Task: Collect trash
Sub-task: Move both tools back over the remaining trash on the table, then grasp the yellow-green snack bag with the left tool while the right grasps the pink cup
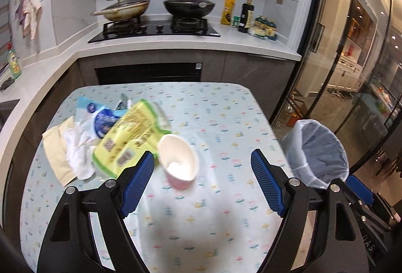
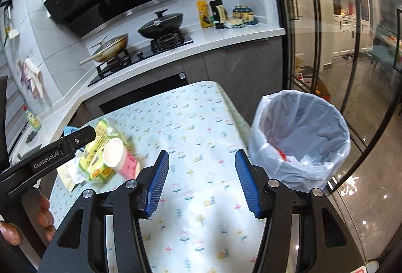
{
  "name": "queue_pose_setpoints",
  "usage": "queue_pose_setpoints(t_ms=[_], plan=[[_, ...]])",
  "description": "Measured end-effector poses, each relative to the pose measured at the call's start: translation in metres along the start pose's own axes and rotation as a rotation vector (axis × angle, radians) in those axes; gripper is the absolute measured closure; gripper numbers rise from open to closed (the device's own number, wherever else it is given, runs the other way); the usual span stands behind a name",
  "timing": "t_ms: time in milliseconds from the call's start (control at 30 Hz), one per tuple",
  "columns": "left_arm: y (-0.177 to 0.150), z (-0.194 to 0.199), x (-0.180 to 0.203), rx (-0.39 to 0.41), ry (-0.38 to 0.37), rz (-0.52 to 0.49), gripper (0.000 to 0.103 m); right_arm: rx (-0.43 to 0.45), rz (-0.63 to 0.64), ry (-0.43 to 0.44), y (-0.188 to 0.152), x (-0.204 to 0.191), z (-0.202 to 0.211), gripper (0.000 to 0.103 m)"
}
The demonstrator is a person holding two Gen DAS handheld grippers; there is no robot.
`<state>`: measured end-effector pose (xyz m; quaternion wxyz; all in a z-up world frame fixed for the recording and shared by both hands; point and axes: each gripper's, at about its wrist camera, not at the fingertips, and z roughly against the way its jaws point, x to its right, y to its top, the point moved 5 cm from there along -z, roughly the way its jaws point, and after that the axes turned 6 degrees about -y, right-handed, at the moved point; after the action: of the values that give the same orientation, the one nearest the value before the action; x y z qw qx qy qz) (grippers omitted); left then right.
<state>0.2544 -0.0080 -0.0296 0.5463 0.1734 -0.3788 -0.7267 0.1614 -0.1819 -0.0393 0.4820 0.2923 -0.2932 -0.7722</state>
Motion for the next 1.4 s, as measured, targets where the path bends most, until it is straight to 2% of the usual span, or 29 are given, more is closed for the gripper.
queue_pose_setpoints(t_ms=[433,667,933,1167,1400], plan=[[-0.024,0.001,-0.116,-0.045,0.098,0.142,0.028,-0.067,0.069,0.075,-0.012,-0.087,-0.039,0.050],[-0.038,-0.007,-0.153,-0.077,0.122,0.181,0.028,-0.099,0.069,0.084,-0.010,-0.112,-0.066,0.050],[-0.050,-0.022,-0.183,-0.116,0.113,0.248,0.028,-0.136,0.081,0.081,-0.010,-0.132,-0.097,0.050],[-0.057,-0.045,-0.191,-0.157,0.091,0.284,0.028,-0.188,0.101,0.087,-0.021,-0.146,-0.125,0.061],[-0.064,-0.071,-0.193,-0.193,0.064,0.314,0.028,-0.230,0.111,0.097,-0.030,-0.153,-0.144,0.077]])
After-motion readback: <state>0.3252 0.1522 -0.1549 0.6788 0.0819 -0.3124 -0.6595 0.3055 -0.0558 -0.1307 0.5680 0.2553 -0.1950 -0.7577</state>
